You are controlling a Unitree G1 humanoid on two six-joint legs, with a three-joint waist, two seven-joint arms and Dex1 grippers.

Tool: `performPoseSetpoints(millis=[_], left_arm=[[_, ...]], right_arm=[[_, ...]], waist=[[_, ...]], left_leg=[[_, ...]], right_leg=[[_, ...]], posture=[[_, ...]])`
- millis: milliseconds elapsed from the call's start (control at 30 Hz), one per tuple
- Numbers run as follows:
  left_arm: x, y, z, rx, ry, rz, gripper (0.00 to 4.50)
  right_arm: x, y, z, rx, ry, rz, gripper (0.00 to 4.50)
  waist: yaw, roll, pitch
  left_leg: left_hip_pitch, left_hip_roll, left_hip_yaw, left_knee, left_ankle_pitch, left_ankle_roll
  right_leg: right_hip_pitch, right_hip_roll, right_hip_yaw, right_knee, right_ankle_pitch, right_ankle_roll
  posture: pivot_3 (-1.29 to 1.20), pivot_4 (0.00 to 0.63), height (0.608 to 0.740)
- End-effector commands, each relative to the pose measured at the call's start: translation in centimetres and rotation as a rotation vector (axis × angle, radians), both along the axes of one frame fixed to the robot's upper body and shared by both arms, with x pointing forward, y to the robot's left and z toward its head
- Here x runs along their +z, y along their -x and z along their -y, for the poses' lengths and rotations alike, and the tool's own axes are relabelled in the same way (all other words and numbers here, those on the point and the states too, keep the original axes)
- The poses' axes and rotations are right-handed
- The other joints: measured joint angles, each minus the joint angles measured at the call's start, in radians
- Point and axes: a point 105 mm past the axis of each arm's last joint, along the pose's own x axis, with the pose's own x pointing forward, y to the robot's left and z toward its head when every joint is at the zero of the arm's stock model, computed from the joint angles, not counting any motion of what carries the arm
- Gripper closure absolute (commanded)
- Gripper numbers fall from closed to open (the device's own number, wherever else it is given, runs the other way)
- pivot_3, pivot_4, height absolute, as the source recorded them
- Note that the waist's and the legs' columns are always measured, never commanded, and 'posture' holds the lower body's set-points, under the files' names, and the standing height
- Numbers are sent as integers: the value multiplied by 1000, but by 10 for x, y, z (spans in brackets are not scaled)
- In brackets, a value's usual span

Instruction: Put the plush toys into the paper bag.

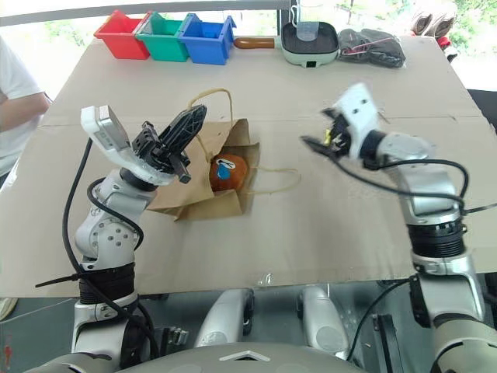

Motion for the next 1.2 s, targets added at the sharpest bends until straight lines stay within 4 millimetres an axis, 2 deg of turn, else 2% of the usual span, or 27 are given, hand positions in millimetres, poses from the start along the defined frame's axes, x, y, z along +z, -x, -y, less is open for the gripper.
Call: performPoseSetpoints(millis=[33,133,200,233,333,433,467,567,633,767,933,1067,1200], left_arm=[[16,5,0,-6,26,67,4500],[16,4,4,-31,36,67,4500],[17,5,6,-44,38,69,4500],[19,5,6,-56,45,69,4500],[23,7,6,-85,62,67,4500],[27,9,2,-125,107,49,4500],[27,10,2,-137,105,46,4500],[27,10,4,-163,96,38,4500],[27,10,6,-175,93,32,4500],[26,6,15,-199,89,26,4500],[26,4,22,-219,92,32,4500],[17,12,34,-256,71,25,4500],[8,14,35,-232,44,21,4500]], right_arm=[[-23,-26,42,-226,139,-64,826],[-54,-47,49,-261,171,-170,826],[-67,-52,49,-238,184,-214,1323],[-67,-52,48,-217,175,-216,1516],[-62,-51,47,-171,154,-192,2954],[-27,-28,22,52,38,-52,4374],[-15,-13,7,146,5,-13,4475],[-1,18,-31,300,-22,36,4475],[6,29,-52,349,-32,59,4475],[6,50,-115,519,-22,59,4475],[-17,41,-148,567,87,27,4475],[-19,33,-188,649,3,9,4475],[-42,35,-204,730,-29,-65,4475]], waist=[[0,0,0],[-11,0,0],[-14,0,0],[-14,0,0],[-8,-1,0],[-4,-1,0],[-4,-1,0],[-10,2,1],[-13,2,1],[-8,2,1],[3,2,1],[-7,1,1],[-9,2,1]], left_leg=[[0,0,0,0,0,0],[0,0,1,0,0,0],[1,0,2,-1,0,0],[2,1,2,-1,0,0],[1,1,2,-1,0,0],[0,0,1,0,0,0],[0,0,1,0,0,0],[0,1,0,-1,0,0],[1,1,0,-1,0,0],[1,1,-1,0,0,0],[0,0,-1,1,0,0],[0,0,-1,1,0,0],[2,1,-1,-1,0,0]], right_leg=[[0,0,0,0,0,0],[0,1,1,0,0,0],[-1,1,3,0,0,0],[0,2,3,0,0,0],[0,1,2,-1,0,0],[0,1,2,-1,0,0],[0,1,2,-1,0,0],[0,1,1,-1,0,0],[0,1,2,0,0,0],[0,2,1,3,0,0],[0,0,0,2,0,0],[0,0,-1,1,0,0],[0,2,0,3,0,0]], posture=[[0,150,740],[0,150,740],[0,150,740],[0,150,740],[0,150,740],[0,150,740],[0,150,740],[0,150,740],[0,150,740],[0,150,740],[0,150,740],[0,150,740],[0,150,740]])
